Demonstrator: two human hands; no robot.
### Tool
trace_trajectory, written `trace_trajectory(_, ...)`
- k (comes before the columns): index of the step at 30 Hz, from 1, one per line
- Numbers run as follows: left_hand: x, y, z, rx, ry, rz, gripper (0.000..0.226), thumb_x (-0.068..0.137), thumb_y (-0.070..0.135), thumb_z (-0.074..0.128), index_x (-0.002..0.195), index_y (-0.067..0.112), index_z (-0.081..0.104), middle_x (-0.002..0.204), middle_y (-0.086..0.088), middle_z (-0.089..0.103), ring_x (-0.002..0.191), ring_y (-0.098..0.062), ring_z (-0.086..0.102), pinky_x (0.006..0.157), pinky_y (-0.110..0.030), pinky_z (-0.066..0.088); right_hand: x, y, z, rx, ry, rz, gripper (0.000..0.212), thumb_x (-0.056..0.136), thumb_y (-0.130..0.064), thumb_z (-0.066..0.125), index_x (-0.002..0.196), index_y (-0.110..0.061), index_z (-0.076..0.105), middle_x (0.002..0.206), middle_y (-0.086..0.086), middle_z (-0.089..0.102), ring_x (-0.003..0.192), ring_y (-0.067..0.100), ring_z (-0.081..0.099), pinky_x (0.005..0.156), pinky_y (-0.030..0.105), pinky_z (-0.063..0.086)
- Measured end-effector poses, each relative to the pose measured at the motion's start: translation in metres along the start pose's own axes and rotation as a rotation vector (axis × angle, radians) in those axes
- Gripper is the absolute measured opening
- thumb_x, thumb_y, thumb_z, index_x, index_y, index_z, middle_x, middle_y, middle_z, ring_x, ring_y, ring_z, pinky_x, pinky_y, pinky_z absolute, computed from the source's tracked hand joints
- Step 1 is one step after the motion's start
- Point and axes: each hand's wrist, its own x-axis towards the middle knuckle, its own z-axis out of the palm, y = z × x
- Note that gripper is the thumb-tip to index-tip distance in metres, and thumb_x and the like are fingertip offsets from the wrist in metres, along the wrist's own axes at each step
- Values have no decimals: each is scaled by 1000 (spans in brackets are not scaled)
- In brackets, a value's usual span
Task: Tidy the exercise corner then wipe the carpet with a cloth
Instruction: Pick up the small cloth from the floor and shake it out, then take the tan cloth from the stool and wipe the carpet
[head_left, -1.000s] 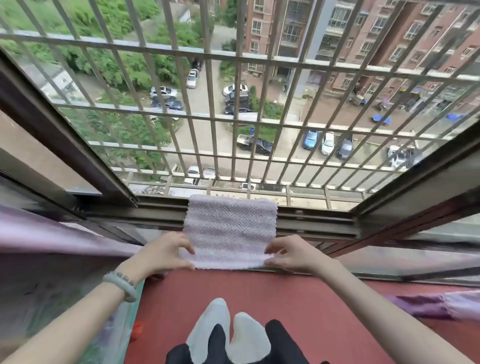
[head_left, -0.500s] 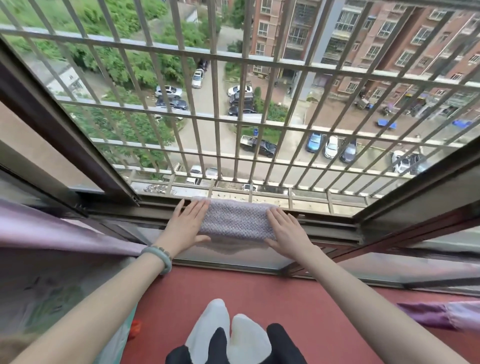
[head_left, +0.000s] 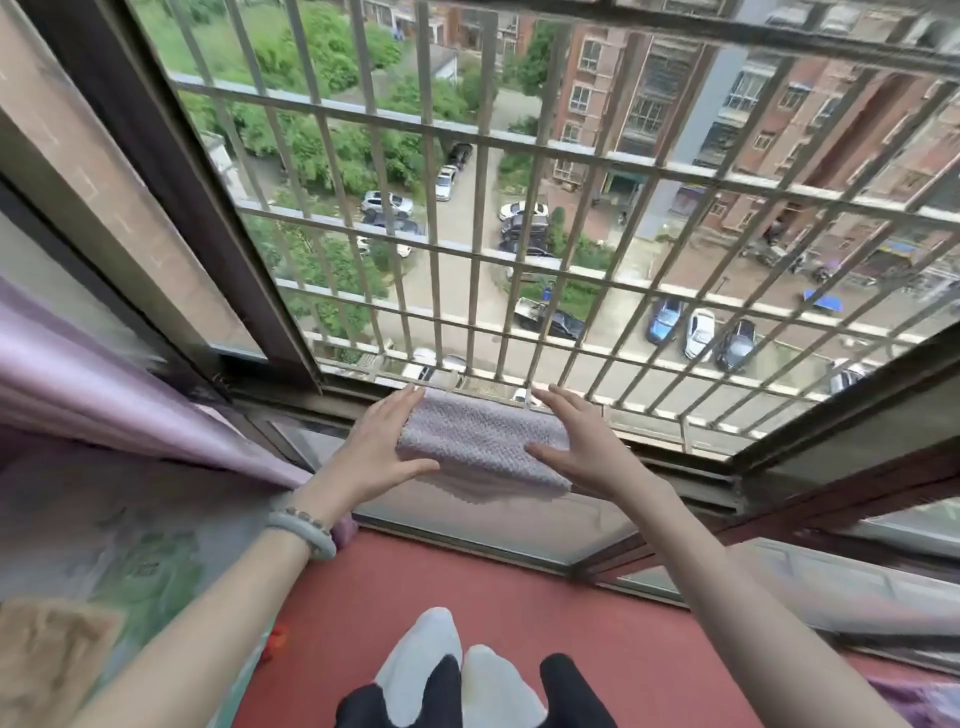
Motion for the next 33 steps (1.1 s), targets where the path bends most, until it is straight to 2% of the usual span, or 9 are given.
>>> trace_trajectory(4,-41,12,-30,-338,130,-118,91,75,29,78,147,32,23,145,15,29,133,-4,27,112,-27,24,-2,-41,-5,175,42,-127,72,84,-28,67,144,-28,28,145,-3,37,133,13,35,107,26,27)
trace_trajectory(8,-88,1,-44,-624,363,-162,98,65,26,86,142,29,25,142,7,40,125,8,42,102,-14,36,4,-76,8,363,51,-236,79,80,-17,71,140,-37,23,138,-14,35,125,6,39,105,29,36)
trace_trajectory(11,-128,-10,-51,-704,515,-216,97,65,18,84,141,28,25,141,3,43,125,1,45,98,-15,41,9,-103,25,488,14,-293,83,78,-12,73,132,-46,21,137,-13,36,123,2,40,101,22,37)
trace_trajectory(13,-157,-17,-54,-730,596,-248,96,62,23,84,139,31,27,140,6,44,124,-1,47,96,-16,43,11,-122,41,551,-14,-326,82,76,-13,73,130,-50,23,140,-9,38,124,1,40,100,17,38)
trace_trajectory(16,-196,-28,-59,-725,666,-304,94,56,38,80,133,41,27,137,15,43,122,1,48,96,-16,43,13,-145,64,578,-80,-354,84,77,-5,73,140,-35,26,146,0,37,126,4,41,93,4,37)
trace_trajectory(20,-257,-47,-65,-694,770,-382,97,55,45,80,135,44,26,139,17,41,124,1,47,96,-18,42,0,-186,92,606,-205,-399,83,71,-20,75,134,-45,27,138,-11,43,128,0,42,100,19,39)
trace_trajectory(23,-302,-57,-68,-722,841,-412,94,56,43,79,134,44,26,139,16,42,125,-1,46,98,-19,41,-16,-217,114,629,-253,-401,87,60,-41,71,137,-37,30,132,-16,46,125,1,45,98,17,40)
trace_trajectory(28,-392,-73,-74,-758,905,-451,108,47,66,80,136,38,25,140,14,41,126,1,44,97,-16,40,-51,-272,162,612,-313,-462,84,74,-3,76,132,-42,31,139,1,44,129,11,44,104,33,41)
trace_trajectory(33,-498,-95,-71,-717,918,-491,107,54,48,82,143,32,25,142,14,40,125,2,45,96,-17,41,-113,-334,223,621,-342,-470,78,76,-10,75,134,-40,32,136,-1,46,126,6,44,103,31,41)
